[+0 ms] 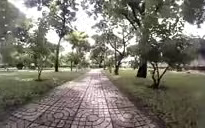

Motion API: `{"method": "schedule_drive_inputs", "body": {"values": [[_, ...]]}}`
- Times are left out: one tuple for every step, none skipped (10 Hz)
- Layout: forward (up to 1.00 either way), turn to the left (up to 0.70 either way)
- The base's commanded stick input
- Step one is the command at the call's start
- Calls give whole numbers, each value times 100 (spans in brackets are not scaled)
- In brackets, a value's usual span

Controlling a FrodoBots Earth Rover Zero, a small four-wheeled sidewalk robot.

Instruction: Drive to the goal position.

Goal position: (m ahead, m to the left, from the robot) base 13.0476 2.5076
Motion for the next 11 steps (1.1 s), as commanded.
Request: {"method": "schedule_drive_inputs", "body": {"values": [[100,0],[100,0],[100,0],[100,0],[100,0],[100,0],[100,0],[100,0],[100,0],[100,0],[100,0]]}}
